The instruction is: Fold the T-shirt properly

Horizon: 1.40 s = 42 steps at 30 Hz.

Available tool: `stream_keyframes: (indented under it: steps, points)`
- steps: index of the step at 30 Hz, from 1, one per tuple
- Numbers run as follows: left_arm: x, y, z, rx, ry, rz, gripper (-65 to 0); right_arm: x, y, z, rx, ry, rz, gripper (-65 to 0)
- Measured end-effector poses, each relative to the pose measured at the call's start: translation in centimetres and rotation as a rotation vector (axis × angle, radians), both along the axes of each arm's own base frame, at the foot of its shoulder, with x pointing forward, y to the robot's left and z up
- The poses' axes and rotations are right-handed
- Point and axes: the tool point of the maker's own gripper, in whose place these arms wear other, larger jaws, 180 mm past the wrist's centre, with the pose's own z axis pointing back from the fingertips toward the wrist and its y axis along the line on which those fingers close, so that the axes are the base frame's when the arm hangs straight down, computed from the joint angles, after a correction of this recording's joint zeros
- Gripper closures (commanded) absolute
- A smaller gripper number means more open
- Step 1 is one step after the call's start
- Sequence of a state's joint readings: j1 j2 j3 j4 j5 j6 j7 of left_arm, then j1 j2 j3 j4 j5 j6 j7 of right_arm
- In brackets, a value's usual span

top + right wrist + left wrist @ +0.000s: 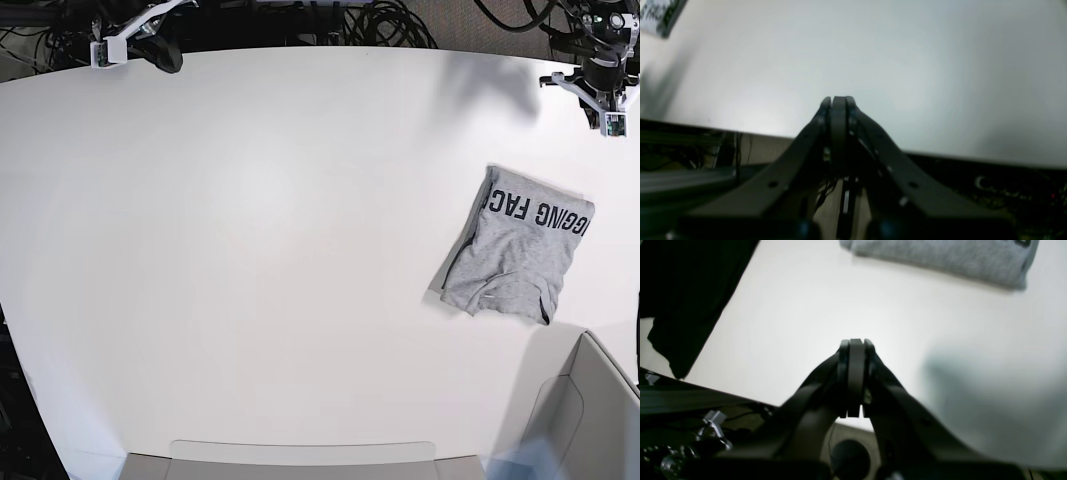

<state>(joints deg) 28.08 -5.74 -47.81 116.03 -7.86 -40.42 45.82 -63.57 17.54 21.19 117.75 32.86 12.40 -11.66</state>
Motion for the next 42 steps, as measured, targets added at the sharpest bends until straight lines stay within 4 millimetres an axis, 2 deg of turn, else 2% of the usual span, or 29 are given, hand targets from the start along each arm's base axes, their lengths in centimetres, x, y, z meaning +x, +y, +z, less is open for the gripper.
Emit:
stream_keyframes:
  steps: [7, 10, 13, 16, 20, 22, 27, 32, 36, 37, 40, 42]
  points:
    - [-7.7, 1.1, -0.8, -0.067, 0.117, 0.076, 0.0, -4.8, -0.1, -0.9, -0.002, 0.141, 0.007, 0.0]
    - [-10.9, 2.9, -2.4, -0.088, 0.185, 0.178, 0.0, -6.7, -0.1, -1.7, -0.049, 0.208, 0.050, 0.0]
    - [-13.1, 3.3, -4.2, -0.131, 0.230, 0.229, 0.0, -8.7, 0.2, -3.8, -0.081, 0.316, 0.101, 0.0]
    - [-15.5, 3.0, -6.3, -0.192, 0.282, 0.270, 0.0, -10.6, 1.0, -7.4, -0.057, 0.400, 0.119, 0.0]
    - [-18.9, 2.7, -9.2, -0.265, 0.349, 0.338, 0.0, -14.1, 1.1, -10.7, -0.053, 0.525, 0.151, 0.0]
    - [-19.8, 1.6, -10.7, -0.303, 0.364, 0.331, 0.0, -15.0, 1.3, -11.8, -0.040, 0.547, 0.169, 0.0]
    - [-21.9, -3.7, -15.7, -0.466, 0.461, 0.287, 0.0, -18.2, -0.6, -15.8, -0.072, 0.652, 0.186, 0.0]
    - [-23.2, -8.3, -19.5, -0.531, 0.582, 0.172, 0.0, -19.8, -2.2, -19.7, -0.104, 0.748, 0.175, 0.0]
    - [-23.7, -12.5, -23.1, -0.564, 0.704, 0.048, 0.0, -21.4, -2.9, -22.3, -0.135, 0.838, 0.234, 0.0]
    - [-23.6, -13.3, -23.9, -0.584, 0.709, 0.039, 0.0, -21.3, -3.2, -22.9, -0.138, 0.831, 0.230, 0.0]
    - [-24.6, -14.3, -25.4, -0.604, 0.764, 0.008, 0.0, -21.2, -4.5, -25.0, -0.177, 0.812, 0.228, 0.0]
    - [-26.3, -14.5, -26.2, -0.615, 0.821, -0.027, 0.0, -21.3, -5.4, -26.6, -0.254, 0.823, 0.294, 0.0]
